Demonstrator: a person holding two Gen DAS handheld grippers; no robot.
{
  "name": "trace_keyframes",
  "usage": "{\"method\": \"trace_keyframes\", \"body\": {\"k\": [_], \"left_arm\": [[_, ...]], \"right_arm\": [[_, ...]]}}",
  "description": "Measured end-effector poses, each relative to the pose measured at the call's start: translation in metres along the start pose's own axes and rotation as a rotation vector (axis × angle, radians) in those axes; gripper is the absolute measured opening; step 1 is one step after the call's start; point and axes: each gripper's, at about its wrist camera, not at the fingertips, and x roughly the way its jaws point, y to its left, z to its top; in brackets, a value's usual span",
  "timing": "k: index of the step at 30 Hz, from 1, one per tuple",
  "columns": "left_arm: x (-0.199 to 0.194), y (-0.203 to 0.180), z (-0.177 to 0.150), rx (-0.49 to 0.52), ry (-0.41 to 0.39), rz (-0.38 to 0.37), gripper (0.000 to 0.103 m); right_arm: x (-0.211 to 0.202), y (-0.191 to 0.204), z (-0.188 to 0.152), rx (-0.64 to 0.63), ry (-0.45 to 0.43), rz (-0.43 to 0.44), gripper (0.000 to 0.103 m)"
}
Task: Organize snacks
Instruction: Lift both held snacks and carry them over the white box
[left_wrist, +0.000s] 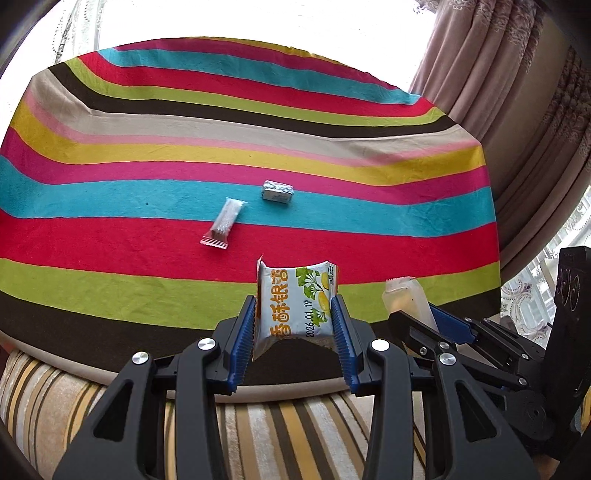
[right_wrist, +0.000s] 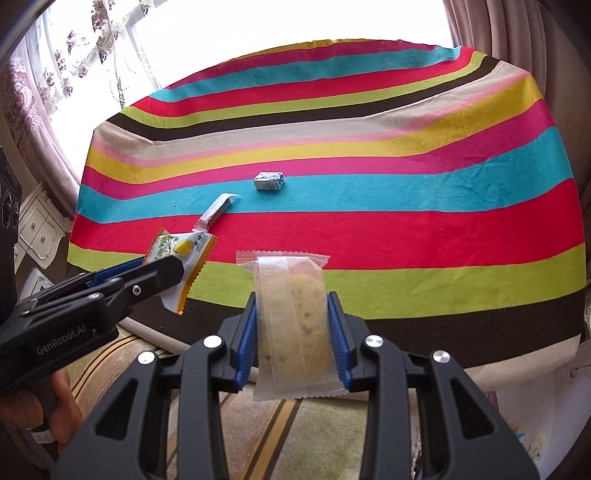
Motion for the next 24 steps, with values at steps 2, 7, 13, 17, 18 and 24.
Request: {"method": "trace_keyframes", "body": {"k": [2,7,13,17,18,24], "left_arm": [[0.002,-0.011,-0.003,0.017,0.011,-0.01,0.038],[0.01,-0.043,-0.01,0.059,0.054,-0.056,0.038],[0.022,-0.086,-0.02,0.126,0.102,-0.111,0.038],[0.033,-0.107,-0.026,0.145,0.143,-0.141,0.038],[0.034,-0.112,-0.028,0.156,0.148,-0.148,0.038],[0.042,-0.141,-0.037,0.209,0.181,-0.193,0.038]], "right_arm": [[-0.006,-0.009,-0.003,0.018,-0.006,-0.004,0.036],[-0.02,-0.034,-0.011,0.063,-0.022,-0.022,0.036],[-0.03,-0.068,-0.025,0.116,-0.022,-0.049,0.036],[-0.032,-0.085,-0.032,0.142,-0.014,-0.065,0.036],[-0.033,-0.09,-0.034,0.15,-0.013,-0.073,0.036],[-0.041,-0.118,-0.042,0.194,-0.014,-0.116,0.036]]}}
